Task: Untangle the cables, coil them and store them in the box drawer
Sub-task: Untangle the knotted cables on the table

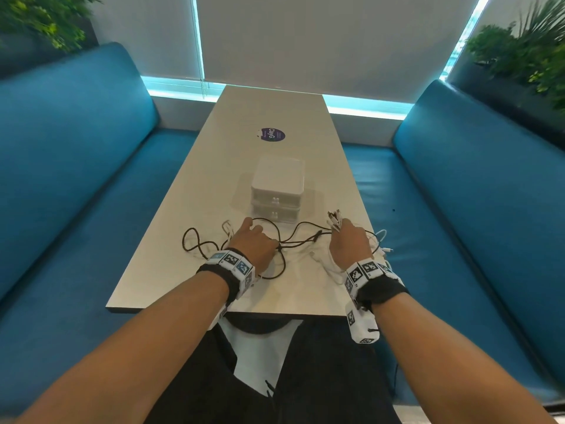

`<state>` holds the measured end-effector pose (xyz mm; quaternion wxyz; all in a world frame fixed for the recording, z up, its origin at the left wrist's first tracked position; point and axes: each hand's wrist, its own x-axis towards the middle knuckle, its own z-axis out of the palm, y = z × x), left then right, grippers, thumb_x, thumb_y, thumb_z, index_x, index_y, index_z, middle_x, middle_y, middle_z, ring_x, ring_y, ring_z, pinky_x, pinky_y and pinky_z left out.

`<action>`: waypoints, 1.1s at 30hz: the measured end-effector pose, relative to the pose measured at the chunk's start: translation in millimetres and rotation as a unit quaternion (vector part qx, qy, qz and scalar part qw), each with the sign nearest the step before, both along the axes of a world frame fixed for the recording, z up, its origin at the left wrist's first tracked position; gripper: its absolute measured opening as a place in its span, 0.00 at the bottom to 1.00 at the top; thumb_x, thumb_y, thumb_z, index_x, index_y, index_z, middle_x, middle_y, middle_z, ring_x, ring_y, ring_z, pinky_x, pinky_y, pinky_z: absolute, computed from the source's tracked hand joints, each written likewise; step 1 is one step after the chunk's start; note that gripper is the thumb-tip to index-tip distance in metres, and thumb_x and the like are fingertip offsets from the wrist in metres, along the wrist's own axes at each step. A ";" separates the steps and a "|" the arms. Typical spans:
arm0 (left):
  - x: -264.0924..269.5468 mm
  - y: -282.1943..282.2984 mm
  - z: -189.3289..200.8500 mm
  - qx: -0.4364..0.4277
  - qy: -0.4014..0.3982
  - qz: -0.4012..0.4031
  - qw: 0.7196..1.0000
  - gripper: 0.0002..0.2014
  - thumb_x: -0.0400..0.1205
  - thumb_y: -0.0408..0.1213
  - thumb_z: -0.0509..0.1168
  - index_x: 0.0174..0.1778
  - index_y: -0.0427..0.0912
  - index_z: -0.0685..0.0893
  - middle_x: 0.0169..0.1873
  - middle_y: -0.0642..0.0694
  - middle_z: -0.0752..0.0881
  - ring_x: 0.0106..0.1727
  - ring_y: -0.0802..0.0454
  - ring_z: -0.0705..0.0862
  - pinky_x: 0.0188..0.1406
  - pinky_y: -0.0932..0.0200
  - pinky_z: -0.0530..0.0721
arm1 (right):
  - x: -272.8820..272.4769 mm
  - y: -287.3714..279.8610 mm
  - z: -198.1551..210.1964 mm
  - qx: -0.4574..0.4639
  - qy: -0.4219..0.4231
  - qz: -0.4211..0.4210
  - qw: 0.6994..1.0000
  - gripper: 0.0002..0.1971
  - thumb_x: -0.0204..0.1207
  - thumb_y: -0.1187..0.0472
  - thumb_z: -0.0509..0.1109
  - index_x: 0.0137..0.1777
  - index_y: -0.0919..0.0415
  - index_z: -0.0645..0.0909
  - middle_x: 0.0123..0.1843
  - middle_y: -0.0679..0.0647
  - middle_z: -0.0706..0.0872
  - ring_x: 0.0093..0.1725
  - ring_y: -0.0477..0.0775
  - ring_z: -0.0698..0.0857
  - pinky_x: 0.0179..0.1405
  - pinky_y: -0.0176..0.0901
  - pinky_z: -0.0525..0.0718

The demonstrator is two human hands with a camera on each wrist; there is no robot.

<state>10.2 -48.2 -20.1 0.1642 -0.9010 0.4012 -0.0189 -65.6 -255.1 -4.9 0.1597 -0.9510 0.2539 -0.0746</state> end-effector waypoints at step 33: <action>5.5 0.7 8.0 0.048 0.012 0.018 0.999 0.10 0.85 0.40 0.60 0.56 0.52 0.86 0.54 0.52 0.88 0.67 0.46 0.75 0.76 0.36 0.56 | 1.4 -9.0 -19.6 0.007 0.047 0.016 0.999 0.12 0.85 0.58 0.57 0.58 0.64 0.79 0.54 0.66 0.87 0.54 0.68 0.85 0.49 0.51 0.79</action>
